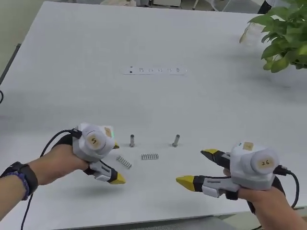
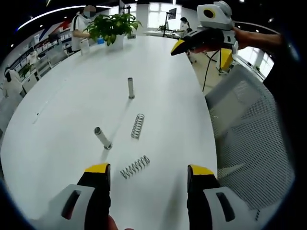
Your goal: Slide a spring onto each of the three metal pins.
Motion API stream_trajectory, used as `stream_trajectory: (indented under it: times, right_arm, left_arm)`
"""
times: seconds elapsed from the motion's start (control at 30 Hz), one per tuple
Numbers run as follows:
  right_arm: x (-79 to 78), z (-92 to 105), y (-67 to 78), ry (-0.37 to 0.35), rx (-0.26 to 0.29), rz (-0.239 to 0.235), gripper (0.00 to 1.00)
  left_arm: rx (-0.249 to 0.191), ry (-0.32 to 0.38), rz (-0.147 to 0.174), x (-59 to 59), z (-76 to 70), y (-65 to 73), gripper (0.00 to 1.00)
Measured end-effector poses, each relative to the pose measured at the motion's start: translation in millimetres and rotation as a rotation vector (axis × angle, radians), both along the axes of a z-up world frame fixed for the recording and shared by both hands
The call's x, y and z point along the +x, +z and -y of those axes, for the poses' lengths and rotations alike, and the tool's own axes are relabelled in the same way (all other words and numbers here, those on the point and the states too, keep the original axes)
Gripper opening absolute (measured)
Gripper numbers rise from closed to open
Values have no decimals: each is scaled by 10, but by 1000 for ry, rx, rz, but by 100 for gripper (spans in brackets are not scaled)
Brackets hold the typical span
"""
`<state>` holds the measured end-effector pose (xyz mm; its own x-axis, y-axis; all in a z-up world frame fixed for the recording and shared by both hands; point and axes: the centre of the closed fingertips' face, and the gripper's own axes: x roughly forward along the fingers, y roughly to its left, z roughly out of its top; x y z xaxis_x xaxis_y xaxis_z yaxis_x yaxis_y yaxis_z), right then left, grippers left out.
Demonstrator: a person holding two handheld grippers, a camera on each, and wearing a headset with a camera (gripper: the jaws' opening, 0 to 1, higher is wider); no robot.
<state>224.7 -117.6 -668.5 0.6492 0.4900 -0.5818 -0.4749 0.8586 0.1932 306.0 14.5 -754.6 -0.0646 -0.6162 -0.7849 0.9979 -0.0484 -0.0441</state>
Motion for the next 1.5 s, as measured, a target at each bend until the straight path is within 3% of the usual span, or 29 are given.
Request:
stream_trajectory:
  times: [0.37,0.5,0.6,0.87,0.97,1.07,1.13,1.3,1.37,1.4,1.43,1.47,1.5]
  right_arm:
    - [1,40,-13,3,-8,-7,71]
    - [6,53,-8,-2,-9,-8,70]
    - [12,53,-2,-9,-3,-10,70]
    - [6,32,-10,-4,-4,-13,70]
    - [8,20,-18,1,-6,-16,70]
    - [15,5,-12,3,-5,-14,69]
    - [24,5,-8,4,-6,-13,69]
    - [23,-5,10,4,-4,-8,69]
    - [15,-3,4,5,-6,-9,69]
    - [12,-3,3,5,-7,-9,69]
    - [11,-1,0,6,-7,-8,69]
    - [9,-1,1,6,-6,-7,69]
    - [7,0,4,4,-6,-6,69]
  left_arm:
    - [34,-15,-46,-20,42,-217,56]
    - [48,-18,-51,-20,12,-272,54]
    - [53,-18,-73,-52,-33,-308,54]
    - [64,-4,-73,-83,-142,-351,45]
    - [47,30,-78,-62,-121,-337,43]
    - [27,69,-71,-2,-86,-333,39]
    - [23,91,-47,58,-87,-342,33]
    - [19,114,-21,101,-83,-345,24]
    - [22,107,22,124,-85,-355,20]
    - [28,113,58,164,-98,-359,15]
    - [27,121,68,180,-98,-358,7]
    - [22,158,39,136,-93,-369,4]
    - [16,139,45,102,-81,-373,2]
